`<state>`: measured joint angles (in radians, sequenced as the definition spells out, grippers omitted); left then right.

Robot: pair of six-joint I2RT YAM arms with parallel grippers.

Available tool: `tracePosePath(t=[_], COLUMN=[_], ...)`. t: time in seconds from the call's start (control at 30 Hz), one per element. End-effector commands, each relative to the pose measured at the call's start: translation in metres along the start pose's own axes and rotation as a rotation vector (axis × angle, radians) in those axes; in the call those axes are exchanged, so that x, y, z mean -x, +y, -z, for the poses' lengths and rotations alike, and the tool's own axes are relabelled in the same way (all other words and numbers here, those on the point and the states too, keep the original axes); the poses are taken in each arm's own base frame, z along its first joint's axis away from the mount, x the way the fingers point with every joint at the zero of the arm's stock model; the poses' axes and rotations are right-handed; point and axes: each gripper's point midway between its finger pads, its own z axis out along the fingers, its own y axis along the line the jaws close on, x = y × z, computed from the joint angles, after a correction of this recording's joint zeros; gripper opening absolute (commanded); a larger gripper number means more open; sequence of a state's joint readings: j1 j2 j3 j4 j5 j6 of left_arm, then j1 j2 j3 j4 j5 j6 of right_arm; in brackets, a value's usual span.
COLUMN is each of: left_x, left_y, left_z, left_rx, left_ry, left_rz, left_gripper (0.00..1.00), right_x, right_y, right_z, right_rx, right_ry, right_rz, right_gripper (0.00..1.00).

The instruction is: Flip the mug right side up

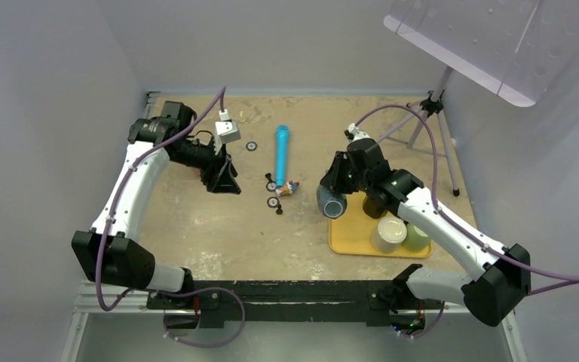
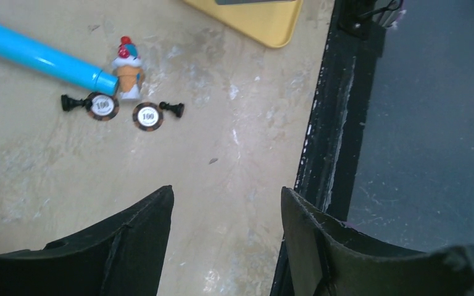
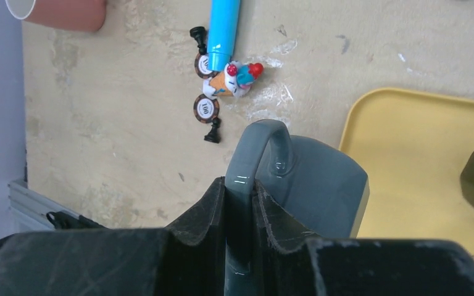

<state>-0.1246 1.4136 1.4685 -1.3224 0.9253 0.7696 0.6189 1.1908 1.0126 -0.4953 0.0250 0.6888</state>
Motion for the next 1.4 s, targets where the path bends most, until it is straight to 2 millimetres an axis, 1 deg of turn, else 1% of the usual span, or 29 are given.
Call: tracePosePath(t=[0.0, 0.07, 0.17, 0.2, 0.27, 0.37, 0.4, 0.47, 0.5, 0.6, 0.67, 0.7, 0.77, 0.9, 1.03, 1.13, 1.23, 1.27, 1.3, 1.37], left_x=[0.028, 0.036, 0.051, 0.056, 0.069, 0.088, 0.099, 0.120, 0.131, 0.160, 0.168, 0.169, 0.168, 0.163, 0.153, 0.145, 0.132, 0.128, 0.125, 0.123], left_y=[-0.026, -0.031, -0.036, -0.037, -0.034, -0.024, -0.020, -0.018, -0.020, -0.031, -0.037, -0.040, -0.045, -0.053, -0.067, -0.082, -0.095, -0.099, -0.104, -0.114], left_z=[-0.003, -0.003, -0.005, -0.007, -0.013, -0.028, -0.035, -0.040, -0.039, -0.026, -0.019, -0.017, -0.017, -0.024, -0.031, -0.033, -0.044, -0.048, -0.050, -0.049], left_rx=[-0.133, -0.176, -0.253, -0.279, -0.328, -0.368, -0.355, -0.332, -0.337, -0.377, -0.394, -0.402, -0.420, -0.448, -0.488, -0.529, -0.546, -0.565, -0.588, -0.644], left_ry=[-0.113, -0.142, -0.198, -0.218, -0.251, -0.277, -0.287, -0.314, -0.336, -0.408, -0.424, -0.430, -0.429, -0.433, -0.413, -0.405, -0.353, -0.339, -0.331, -0.330], left_rz=[0.002, 0.018, 0.051, 0.067, 0.132, 0.150, 0.106, 0.024, -0.014, -0.117, -0.170, -0.212, -0.235, -0.303, -0.312, -0.333, -0.335, -0.326, -0.315, -0.279], left_gripper=[0.68, 0.69, 0.82, 0.88, 0.99, 1.00, 1.00, 1.00, 1.00, 1.00, 1.00, 1.00, 1.00, 1.00, 1.00, 1.00, 0.99, 0.97, 0.92, 0.76], right_x=[0.036, 0.047, 0.067, 0.071, 0.080, 0.091, 0.094, 0.099, 0.099, 0.093, 0.085, 0.081, 0.072, 0.057, 0.053, 0.050, 0.053, 0.053, 0.053, 0.054], right_y=[0.041, 0.066, 0.097, 0.105, 0.119, 0.133, 0.137, 0.144, 0.146, 0.159, 0.164, 0.166, 0.170, 0.182, 0.187, 0.189, 0.192, 0.193, 0.194, 0.195], right_z=[0.018, 0.038, 0.075, 0.085, 0.100, 0.112, 0.113, 0.116, 0.116, 0.126, 0.131, 0.134, 0.144, 0.164, 0.172, 0.174, 0.178, 0.179, 0.180, 0.180], right_rx=[0.189, 0.315, 0.467, 0.509, 0.580, 0.630, 0.645, 0.663, 0.671, 0.745, 0.784, 0.799, 0.848, 0.980, 1.031, 1.046, 1.060, 1.067, 1.072, 1.072], right_ry=[-0.131, -0.189, -0.295, -0.322, -0.370, -0.409, -0.417, -0.421, -0.417, -0.397, -0.370, -0.365, -0.355, -0.326, -0.315, -0.307, -0.334, -0.337, -0.344, -0.347], right_rz=[0.141, 0.180, 0.225, 0.229, 0.220, 0.214, 0.216, 0.227, 0.244, 0.312, 0.381, 0.419, 0.477, 0.562, 0.592, 0.595, 0.607, 0.608, 0.609, 0.612], right_gripper=[0.00, 0.00, 0.00, 0.00, 0.00, 0.00, 0.00, 0.00, 0.00, 0.00, 0.00, 0.00, 0.00, 0.00, 0.00, 0.00, 0.00, 0.00, 0.00, 0.00])
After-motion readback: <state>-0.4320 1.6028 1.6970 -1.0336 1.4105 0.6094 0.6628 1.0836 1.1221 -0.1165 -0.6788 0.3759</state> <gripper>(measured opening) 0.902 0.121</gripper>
